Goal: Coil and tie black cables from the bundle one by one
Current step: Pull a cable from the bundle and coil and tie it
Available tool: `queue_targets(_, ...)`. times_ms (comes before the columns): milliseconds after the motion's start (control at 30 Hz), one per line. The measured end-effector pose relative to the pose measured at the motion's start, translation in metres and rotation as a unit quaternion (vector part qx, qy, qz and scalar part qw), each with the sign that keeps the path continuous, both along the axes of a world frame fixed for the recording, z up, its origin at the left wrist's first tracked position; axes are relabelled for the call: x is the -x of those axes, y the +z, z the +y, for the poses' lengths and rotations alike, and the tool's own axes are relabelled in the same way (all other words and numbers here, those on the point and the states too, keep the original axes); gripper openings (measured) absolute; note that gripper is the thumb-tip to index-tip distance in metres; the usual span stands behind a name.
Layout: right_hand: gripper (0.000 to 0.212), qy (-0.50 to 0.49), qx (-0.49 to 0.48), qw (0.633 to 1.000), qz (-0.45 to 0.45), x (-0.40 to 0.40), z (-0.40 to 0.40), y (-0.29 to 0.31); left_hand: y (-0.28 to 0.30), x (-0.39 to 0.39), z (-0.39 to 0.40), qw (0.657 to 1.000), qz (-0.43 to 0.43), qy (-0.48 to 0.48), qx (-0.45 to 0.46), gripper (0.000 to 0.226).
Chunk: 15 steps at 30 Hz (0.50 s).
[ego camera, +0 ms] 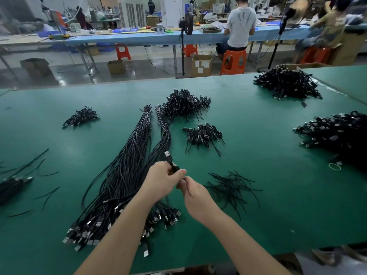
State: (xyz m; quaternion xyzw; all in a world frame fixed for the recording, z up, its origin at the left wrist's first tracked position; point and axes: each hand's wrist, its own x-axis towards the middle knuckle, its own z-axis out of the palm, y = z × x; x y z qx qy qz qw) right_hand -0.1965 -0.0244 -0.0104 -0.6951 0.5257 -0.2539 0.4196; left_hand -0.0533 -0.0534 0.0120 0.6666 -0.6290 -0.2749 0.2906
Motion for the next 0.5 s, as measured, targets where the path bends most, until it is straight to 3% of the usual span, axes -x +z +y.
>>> queue_targets(133,0.037,-0.042,0.006,0.999,-0.022,-0.005,-0.001,-0.018,-0.007,0.004,-0.006,1.0,0.0,-0.001,-0.031,0.041)
queue_targets(300,0.038,-0.105,-0.008,0.993,-0.044,-0.008,-0.004,-0.043,-0.015,0.002,-0.003,0.977,0.13,-0.014,-0.17,0.034)
queue_targets(400,0.038,-0.144,0.001,0.989,-0.03,-0.005,-0.006,-0.058,-0.013,-0.006,-0.004,0.984,-0.001,-0.009,-0.177,0.04)
queue_targets(433,0.038,-0.146,0.004,0.989,-0.027,-0.003,-0.006,-0.062,-0.012,-0.007,-0.005,0.989,-0.054,-0.007,-0.14,0.038)
queue_targets(500,0.037,-0.137,0.011,0.99,-0.023,-0.001,-0.005,-0.07,-0.005,-0.001,-0.006,0.997,-0.061,-0.016,-0.041,0.028)
